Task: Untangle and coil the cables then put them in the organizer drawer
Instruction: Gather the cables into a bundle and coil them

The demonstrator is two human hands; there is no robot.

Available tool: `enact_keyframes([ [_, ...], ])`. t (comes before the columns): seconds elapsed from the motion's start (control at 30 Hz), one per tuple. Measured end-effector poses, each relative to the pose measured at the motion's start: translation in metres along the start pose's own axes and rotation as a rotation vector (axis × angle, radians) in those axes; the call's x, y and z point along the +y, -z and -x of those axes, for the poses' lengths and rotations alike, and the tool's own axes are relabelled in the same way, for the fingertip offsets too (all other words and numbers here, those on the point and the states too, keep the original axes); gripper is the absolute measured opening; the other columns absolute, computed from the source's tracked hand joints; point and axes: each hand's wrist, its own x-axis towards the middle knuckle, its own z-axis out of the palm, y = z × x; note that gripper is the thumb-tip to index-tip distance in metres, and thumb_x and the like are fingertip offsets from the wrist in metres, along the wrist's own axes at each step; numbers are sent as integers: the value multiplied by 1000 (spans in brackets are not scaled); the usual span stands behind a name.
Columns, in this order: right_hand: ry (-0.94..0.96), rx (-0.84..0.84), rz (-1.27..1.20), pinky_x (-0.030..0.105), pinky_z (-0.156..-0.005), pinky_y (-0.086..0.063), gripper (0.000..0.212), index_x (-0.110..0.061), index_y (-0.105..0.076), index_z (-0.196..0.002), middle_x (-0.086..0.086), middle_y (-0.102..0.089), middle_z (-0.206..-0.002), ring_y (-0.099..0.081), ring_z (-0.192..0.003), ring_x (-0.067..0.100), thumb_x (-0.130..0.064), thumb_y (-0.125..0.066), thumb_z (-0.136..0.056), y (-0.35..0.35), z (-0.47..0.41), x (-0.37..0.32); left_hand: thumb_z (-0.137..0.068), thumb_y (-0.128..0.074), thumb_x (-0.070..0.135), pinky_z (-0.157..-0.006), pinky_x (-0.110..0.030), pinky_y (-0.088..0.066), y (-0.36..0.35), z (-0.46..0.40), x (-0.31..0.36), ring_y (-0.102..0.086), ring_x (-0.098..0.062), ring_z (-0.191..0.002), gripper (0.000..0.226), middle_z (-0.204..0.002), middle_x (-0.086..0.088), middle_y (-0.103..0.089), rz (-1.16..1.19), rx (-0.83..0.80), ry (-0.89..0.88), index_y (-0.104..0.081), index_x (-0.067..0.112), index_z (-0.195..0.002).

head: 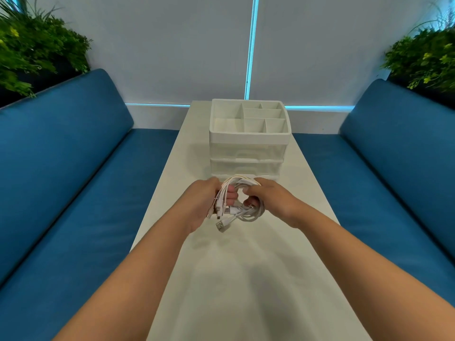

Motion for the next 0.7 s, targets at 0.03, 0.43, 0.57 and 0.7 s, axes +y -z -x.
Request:
enact_keyframes([
  [0.03,-5,9,-14,30,-68,-40,12,-8,-53,-85,4,-53,-68,-54,-68,17,-15,-51,-95,1,0,0,-91,-44,9,-68,-34,-53,1,0,1,-60,-28,-78,32,-90,-18,-69,-45,-3,1,-70,-8,-98],
  [0.43,2,33,57,27,-64,-40,19,-12,-51,-78,0,-57,-65,-50,-62,14,-18,-49,-96,3,3,-3,-95,-53,3,-62,-29,-57,8,-1,6,-64,-23,-71,22,-90,-16,-71,-145,-58,15,-73,-2,-104],
  [0.57,31,41,61,28,-65,-41,19,-12,-55,-80,0,-62,-68,-52,-64,15,-20,-49,-96,1,5,-4,-95,-55,-2,-67,-30,-61,7,1,6,-71,-24,-72,17,-95,-20,-74,-103,-66,8,-69,-2,-105],
  [0.7,43,11,15,27,-63,-39,19,-11,-57,-83,1,-58,-67,-49,-62,14,-21,-48,-97,1,6,-6,-97,-51,-6,-65,-31,-62,-1,2,0,-73,-24,-71,17,-90,-20,-74,55,-99,-38,-67,-7,-101],
])
